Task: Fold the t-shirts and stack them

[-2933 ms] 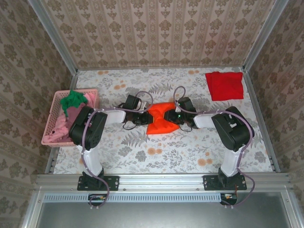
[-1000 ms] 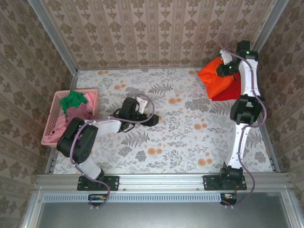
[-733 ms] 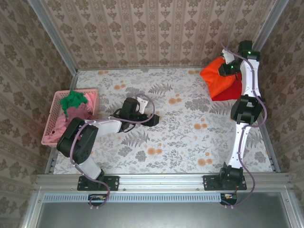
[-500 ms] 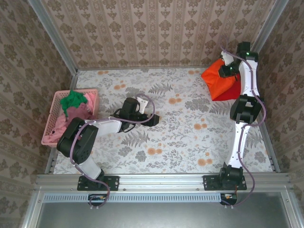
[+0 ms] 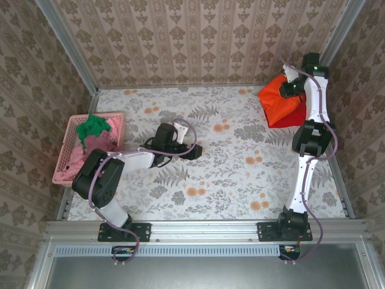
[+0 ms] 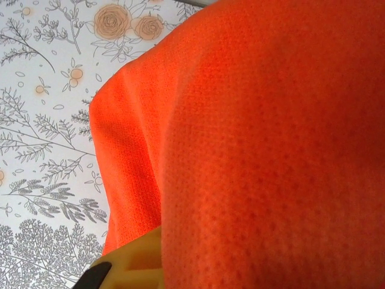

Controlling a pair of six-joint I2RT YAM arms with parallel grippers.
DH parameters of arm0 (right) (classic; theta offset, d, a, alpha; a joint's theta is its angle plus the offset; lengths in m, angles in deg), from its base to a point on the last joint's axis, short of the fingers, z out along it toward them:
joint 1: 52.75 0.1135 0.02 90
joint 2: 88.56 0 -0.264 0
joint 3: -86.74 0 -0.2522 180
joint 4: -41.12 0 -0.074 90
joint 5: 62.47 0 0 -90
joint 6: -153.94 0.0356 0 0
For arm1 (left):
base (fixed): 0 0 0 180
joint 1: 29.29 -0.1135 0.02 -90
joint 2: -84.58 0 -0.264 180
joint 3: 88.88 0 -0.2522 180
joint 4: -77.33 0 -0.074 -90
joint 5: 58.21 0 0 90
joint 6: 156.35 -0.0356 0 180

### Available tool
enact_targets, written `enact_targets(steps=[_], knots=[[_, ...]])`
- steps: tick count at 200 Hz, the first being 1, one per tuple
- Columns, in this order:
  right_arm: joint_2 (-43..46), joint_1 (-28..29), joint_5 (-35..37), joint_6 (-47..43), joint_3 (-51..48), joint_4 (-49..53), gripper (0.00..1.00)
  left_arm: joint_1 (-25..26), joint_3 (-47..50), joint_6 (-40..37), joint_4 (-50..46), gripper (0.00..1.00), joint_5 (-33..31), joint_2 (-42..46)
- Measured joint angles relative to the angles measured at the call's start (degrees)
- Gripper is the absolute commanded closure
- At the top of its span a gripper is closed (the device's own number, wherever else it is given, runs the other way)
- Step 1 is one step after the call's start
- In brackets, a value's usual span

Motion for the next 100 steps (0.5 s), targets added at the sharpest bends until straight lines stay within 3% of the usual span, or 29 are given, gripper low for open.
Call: enact_targets(steps=[100], knots=[[2.34,-0.33,-0.04,2.60,0.00,-2.16,1.00,0.00,0.00,0.00,0.04,0.00,-0.22,0.00]])
